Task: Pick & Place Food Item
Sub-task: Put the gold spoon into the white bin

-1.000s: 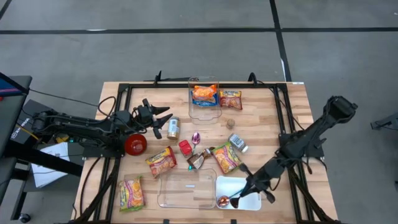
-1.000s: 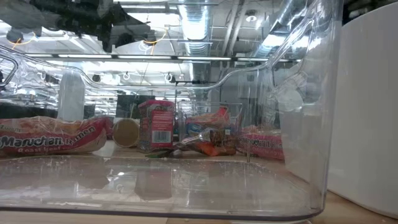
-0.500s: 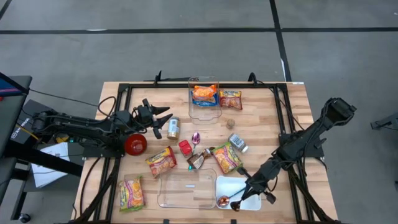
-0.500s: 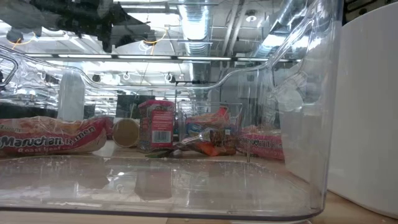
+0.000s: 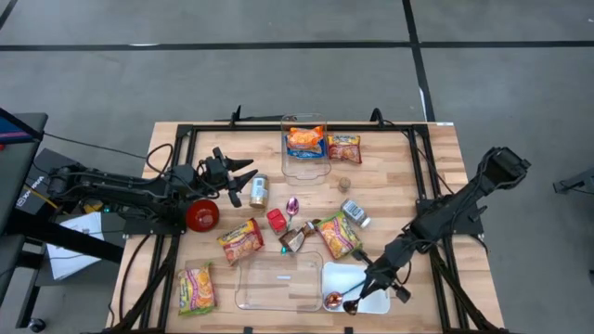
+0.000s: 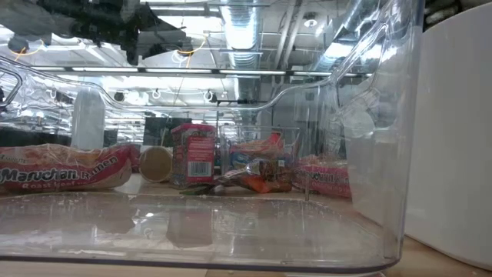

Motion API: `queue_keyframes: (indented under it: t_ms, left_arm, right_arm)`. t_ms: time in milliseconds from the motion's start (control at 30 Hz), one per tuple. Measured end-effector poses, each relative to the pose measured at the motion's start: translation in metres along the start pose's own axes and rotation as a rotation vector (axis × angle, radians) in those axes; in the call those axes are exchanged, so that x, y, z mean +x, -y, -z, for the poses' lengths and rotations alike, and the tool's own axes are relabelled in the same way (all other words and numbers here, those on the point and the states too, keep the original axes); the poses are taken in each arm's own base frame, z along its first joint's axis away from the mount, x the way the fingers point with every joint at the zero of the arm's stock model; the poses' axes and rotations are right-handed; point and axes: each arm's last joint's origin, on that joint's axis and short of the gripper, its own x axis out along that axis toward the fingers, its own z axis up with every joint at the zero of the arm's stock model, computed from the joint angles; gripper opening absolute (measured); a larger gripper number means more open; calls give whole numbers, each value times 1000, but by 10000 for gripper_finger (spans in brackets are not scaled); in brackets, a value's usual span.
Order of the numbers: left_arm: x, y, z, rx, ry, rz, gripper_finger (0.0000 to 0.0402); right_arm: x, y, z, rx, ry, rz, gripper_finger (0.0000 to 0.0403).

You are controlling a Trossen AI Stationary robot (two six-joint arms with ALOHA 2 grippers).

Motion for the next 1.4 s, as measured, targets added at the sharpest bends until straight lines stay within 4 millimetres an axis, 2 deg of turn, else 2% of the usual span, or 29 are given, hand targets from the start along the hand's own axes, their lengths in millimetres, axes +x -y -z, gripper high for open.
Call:
queue_keyframes:
  t_ms: [333, 1400]
  left_arm:
    - [-1, 2, 0, 0, -1, 12, 154]
    - [-1, 2, 0, 19, -1, 12, 154]
  right_arm:
    - [10, 18, 10, 43, -30, -92, 0]
    - [13, 21, 14, 104, -52, -76, 0]
